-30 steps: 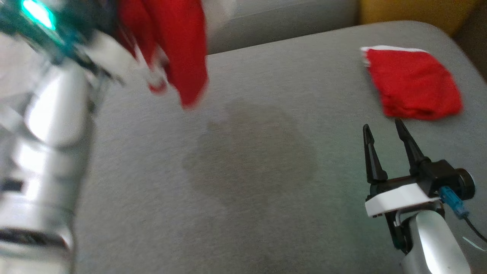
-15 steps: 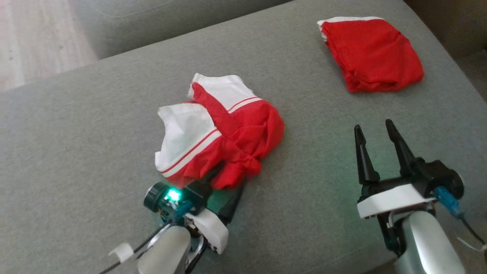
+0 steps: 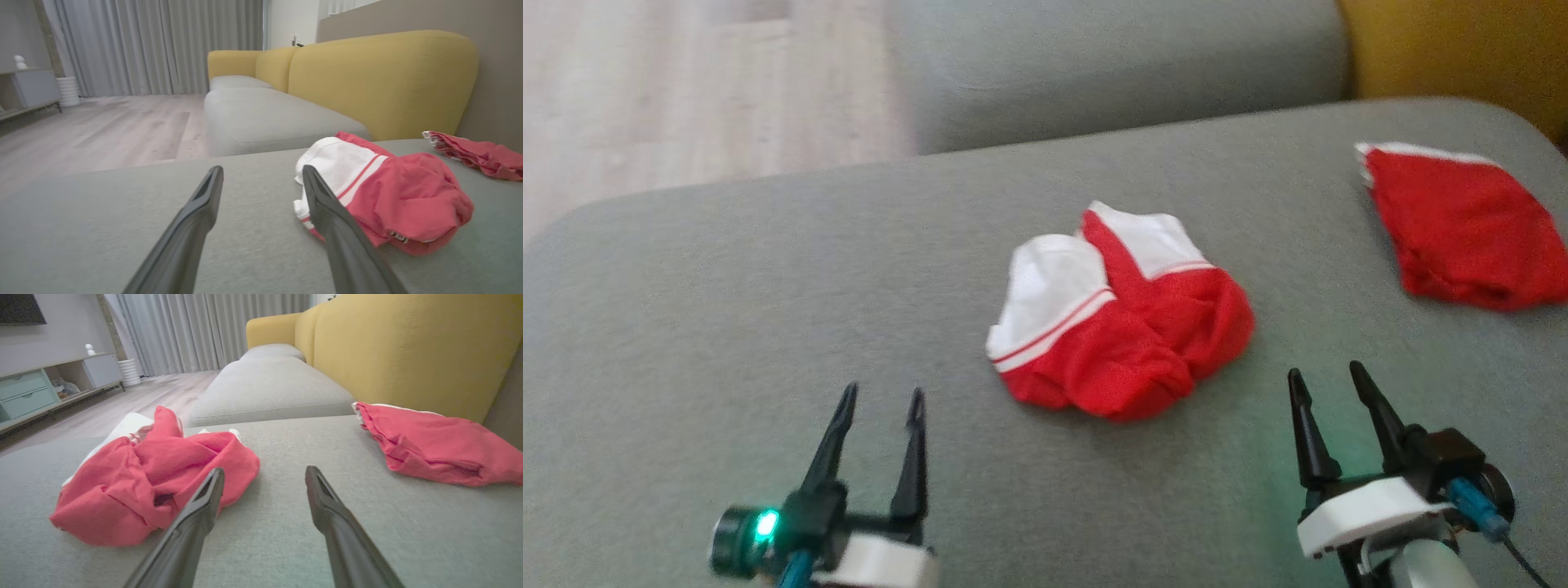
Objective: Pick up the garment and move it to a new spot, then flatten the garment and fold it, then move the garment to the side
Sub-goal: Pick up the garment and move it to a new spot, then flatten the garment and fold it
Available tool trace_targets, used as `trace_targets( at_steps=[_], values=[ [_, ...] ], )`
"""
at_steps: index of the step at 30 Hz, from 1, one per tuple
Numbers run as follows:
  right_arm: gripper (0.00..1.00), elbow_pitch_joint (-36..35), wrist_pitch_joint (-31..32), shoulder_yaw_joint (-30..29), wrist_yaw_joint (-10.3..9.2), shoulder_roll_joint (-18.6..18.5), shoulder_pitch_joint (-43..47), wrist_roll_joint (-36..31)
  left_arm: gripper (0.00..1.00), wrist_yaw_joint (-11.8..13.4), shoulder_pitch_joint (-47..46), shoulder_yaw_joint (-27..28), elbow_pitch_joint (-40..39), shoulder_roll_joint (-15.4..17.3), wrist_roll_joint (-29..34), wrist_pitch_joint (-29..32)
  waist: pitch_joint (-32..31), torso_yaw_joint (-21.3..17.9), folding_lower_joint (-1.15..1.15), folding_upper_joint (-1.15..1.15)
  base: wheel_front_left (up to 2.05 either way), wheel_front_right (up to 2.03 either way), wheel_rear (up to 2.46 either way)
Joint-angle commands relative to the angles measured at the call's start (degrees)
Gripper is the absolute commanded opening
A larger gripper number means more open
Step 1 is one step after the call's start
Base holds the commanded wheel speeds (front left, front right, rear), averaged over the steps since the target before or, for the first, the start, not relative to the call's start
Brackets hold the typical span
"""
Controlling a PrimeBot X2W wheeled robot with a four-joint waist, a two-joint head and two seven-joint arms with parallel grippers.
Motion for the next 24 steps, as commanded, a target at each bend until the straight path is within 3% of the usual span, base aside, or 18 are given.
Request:
trace_targets(
  at_steps=[1, 10, 24],
  values=[
    [1.0, -1.52, -0.23, 1.48, -0.05, -0.12, -0.22, -0.46, 1.0, 0.08, 0.53, 3.44, -2.78, 0.48, 1.73, -0.54, -3.81, 5.01, 0.01, 0.0, 0.0, 0.0, 0.0],
    [1.0, -2.91, -0.23, 2.33, -0.05, -0.12, 3.77, 0.64, 1.0, 1.35, 8.38, 11.6, -8.55, -0.77, 4.6, -0.54, -6.45, 7.48, 0.01, 0.0, 0.0, 0.0, 0.0],
    [1.0, -3.67, -0.23, 4.9, -0.05, -0.12, 5.84, 1.63, 1.0, -1.02, 9.37, 13.11, -6.58, -1.27, 7.26, -0.54, -6.95, 7.16, 0.01, 0.0, 0.0, 0.0, 0.0]
  ],
)
